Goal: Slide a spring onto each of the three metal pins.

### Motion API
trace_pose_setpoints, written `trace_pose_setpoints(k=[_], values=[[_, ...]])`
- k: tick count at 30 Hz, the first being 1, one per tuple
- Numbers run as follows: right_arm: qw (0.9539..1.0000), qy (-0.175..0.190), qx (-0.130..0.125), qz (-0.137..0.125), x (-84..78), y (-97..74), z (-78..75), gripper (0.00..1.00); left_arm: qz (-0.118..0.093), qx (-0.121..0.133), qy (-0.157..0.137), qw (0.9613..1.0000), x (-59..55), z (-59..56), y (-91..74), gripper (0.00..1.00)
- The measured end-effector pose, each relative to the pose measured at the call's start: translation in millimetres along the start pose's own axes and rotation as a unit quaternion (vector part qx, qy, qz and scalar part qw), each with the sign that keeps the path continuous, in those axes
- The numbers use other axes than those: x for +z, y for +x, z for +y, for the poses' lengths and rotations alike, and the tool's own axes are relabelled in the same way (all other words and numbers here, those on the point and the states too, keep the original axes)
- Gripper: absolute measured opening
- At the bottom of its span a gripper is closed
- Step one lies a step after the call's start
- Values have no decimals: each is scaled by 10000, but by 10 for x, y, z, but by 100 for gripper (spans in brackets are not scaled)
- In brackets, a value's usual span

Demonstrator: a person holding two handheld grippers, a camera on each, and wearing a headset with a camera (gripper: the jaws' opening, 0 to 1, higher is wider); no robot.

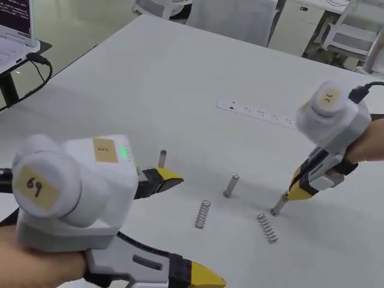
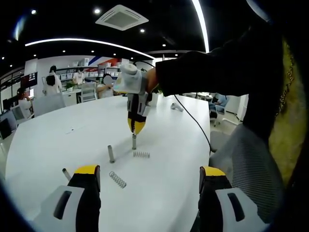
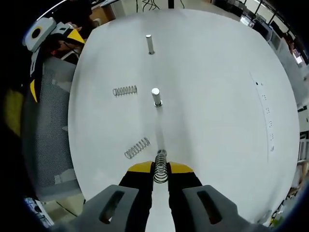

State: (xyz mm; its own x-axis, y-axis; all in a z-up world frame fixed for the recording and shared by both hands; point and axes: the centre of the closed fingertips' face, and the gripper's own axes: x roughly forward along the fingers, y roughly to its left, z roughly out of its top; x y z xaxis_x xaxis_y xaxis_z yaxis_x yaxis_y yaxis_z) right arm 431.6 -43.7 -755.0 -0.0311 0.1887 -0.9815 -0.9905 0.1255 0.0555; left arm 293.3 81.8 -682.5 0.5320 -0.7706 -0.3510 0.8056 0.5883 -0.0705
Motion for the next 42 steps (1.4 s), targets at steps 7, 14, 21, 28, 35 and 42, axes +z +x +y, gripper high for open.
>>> trace_pose_setpoints(k=[7,14,21,28,35,42], values=[[10000,-6,-24,-12,16,-3,-7,9,-5,-7,5,10000,1,-2,2,81],[10000,-1,-23,63,3,5,2,8,-3,-19,0,10000,-2,-1,5,81],[9999,-16,-23,132,2,36,5,9,-14,-12,4,10000,0,6,-1,80],[9999,-57,-36,130,5,52,2,9,-17,-18,6,10000,6,2,-2,80],[9999,-63,-38,132,-3,67,10,9,-12,-26,15,10000,16,-5,-5,79],[9998,-83,-42,171,-31,118,22,9,-17,-23,14,10000,19,-7,-13,79]])
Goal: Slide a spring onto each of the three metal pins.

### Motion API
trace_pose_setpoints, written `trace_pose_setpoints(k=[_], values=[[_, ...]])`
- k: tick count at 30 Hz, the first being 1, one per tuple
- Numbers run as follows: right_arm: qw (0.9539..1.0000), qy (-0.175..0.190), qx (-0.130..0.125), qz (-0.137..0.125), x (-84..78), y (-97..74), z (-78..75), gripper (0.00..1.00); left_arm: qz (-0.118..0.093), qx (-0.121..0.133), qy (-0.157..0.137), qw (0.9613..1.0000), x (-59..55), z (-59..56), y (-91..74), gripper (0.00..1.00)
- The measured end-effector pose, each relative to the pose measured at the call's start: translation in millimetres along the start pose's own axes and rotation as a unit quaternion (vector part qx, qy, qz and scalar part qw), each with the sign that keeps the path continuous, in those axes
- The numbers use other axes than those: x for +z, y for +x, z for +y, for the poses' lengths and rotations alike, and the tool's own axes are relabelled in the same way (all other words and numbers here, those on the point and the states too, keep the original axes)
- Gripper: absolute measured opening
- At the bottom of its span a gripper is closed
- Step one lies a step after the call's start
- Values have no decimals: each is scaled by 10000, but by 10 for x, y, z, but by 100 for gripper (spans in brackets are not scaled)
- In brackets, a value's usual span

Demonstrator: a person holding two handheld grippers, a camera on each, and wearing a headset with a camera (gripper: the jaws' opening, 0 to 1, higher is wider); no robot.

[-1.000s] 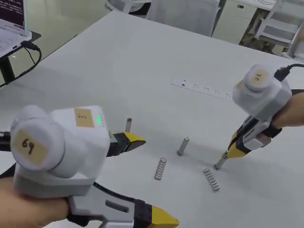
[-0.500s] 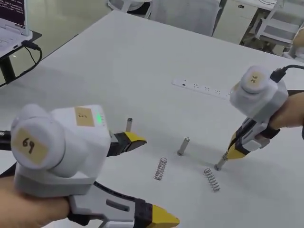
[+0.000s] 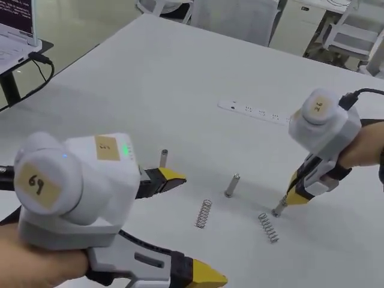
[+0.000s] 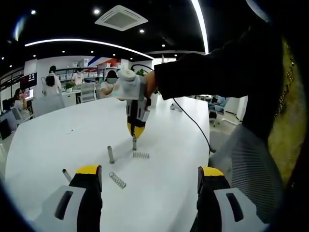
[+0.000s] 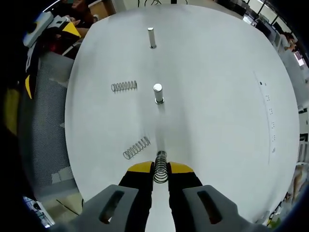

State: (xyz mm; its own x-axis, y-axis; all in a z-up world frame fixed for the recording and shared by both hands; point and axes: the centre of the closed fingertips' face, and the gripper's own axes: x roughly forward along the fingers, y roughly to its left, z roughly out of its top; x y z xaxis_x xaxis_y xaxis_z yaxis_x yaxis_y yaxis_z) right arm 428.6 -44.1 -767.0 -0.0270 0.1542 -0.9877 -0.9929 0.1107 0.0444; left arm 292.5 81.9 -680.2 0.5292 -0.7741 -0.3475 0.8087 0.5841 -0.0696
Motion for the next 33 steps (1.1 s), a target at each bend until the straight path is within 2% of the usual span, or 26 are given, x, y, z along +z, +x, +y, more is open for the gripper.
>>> trace_pose_setpoints(k=[33], values=[[9999,-54,-49,84,-75,208,12,9,-12,0,-3,10000,0,3,6,78]])
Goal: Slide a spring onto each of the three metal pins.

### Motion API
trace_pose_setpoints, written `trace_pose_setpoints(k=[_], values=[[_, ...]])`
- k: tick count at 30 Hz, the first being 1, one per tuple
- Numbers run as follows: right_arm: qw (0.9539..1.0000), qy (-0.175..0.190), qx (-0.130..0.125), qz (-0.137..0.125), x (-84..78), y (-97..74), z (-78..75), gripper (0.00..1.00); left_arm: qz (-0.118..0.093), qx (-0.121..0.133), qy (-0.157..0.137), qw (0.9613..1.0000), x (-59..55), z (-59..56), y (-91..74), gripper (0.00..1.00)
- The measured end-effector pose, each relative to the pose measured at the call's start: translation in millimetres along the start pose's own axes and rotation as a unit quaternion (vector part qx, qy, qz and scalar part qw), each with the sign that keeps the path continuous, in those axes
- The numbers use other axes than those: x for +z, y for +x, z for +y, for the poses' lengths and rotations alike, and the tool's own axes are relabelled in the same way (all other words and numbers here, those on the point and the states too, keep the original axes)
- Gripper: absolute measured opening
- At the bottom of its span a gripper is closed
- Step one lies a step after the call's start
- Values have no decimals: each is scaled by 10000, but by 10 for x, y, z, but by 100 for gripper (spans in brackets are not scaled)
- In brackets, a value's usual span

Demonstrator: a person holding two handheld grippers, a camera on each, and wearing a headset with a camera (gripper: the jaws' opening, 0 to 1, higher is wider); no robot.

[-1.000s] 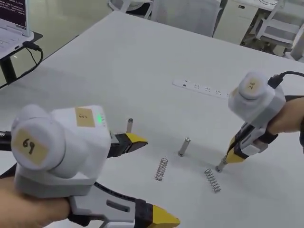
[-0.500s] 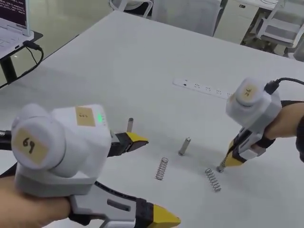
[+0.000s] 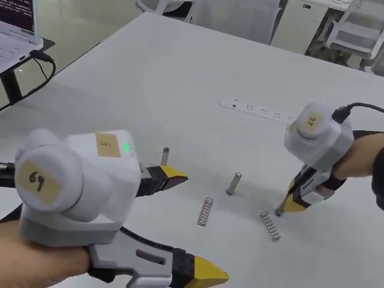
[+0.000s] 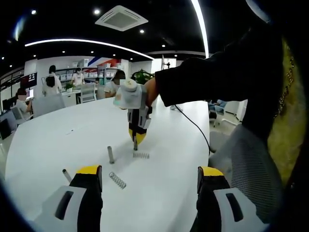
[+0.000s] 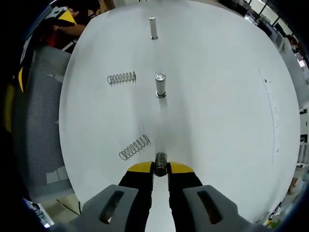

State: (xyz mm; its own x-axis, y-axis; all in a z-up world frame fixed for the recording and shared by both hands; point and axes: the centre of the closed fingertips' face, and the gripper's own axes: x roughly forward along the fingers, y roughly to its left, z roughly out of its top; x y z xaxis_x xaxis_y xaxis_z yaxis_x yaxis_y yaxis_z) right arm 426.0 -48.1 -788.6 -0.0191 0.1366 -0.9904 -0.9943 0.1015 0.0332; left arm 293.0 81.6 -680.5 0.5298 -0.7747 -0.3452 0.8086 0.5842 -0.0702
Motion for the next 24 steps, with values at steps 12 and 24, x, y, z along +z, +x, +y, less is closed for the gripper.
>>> trace_pose_setpoints(k=[12,24], values=[[10000,-1,-14,-53,-7,8,9,13,16,-7,0,10000,-10,-13,10,78],[9998,21,-36,-172,25,-25,21,21,25,-14,6,10000,-14,-21,1,78]])
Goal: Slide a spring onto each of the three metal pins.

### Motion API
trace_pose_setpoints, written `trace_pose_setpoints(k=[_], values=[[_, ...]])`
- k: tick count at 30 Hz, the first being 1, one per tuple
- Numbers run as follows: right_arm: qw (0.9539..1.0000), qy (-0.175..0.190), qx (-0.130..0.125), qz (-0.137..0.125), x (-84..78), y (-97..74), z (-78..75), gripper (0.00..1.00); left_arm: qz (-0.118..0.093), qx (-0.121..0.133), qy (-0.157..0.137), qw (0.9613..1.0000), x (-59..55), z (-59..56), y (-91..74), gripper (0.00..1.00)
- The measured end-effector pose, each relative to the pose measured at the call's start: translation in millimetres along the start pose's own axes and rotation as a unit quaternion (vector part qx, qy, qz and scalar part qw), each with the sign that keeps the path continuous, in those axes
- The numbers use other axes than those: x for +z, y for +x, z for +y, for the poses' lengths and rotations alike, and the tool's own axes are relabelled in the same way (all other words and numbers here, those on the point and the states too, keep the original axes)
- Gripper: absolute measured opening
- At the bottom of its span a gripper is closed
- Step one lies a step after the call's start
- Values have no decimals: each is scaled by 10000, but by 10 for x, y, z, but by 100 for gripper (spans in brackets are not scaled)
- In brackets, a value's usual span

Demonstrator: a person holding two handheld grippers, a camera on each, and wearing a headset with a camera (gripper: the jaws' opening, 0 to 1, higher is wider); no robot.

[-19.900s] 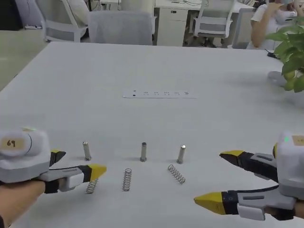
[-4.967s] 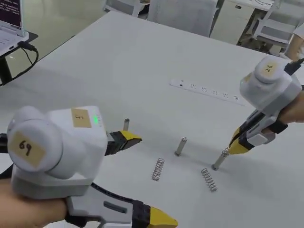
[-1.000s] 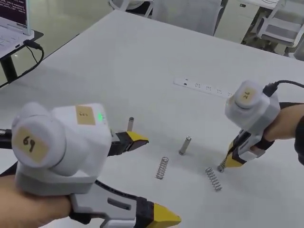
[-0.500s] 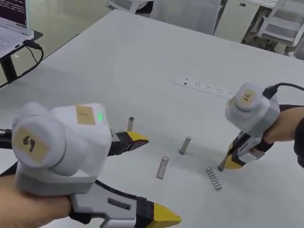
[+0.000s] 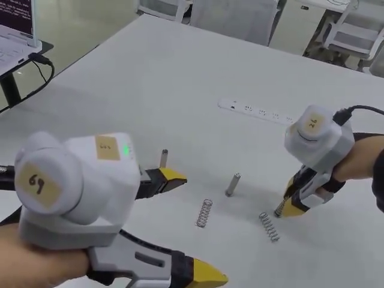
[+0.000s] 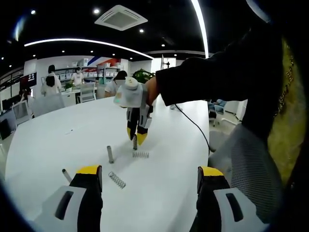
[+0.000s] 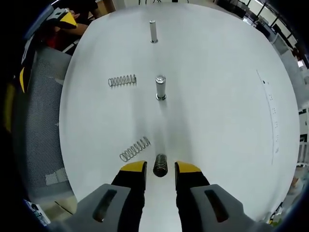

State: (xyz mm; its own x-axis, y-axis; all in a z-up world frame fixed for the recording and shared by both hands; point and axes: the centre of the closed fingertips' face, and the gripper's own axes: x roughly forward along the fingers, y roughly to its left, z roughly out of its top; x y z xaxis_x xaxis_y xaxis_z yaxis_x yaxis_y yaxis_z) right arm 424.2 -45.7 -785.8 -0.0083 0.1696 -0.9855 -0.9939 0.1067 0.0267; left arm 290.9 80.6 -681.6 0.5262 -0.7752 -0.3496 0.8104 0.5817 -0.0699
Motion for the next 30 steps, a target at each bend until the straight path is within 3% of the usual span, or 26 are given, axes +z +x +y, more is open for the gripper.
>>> trace_pose_setpoints(k=[18,30], values=[[9998,11,-116,-158,63,-114,-8,25,33,-25,12,10000,-5,1,-1,77],[9989,-52,-269,-377,153,-305,27,26,73,-6,36,10000,-10,19,7,77]])
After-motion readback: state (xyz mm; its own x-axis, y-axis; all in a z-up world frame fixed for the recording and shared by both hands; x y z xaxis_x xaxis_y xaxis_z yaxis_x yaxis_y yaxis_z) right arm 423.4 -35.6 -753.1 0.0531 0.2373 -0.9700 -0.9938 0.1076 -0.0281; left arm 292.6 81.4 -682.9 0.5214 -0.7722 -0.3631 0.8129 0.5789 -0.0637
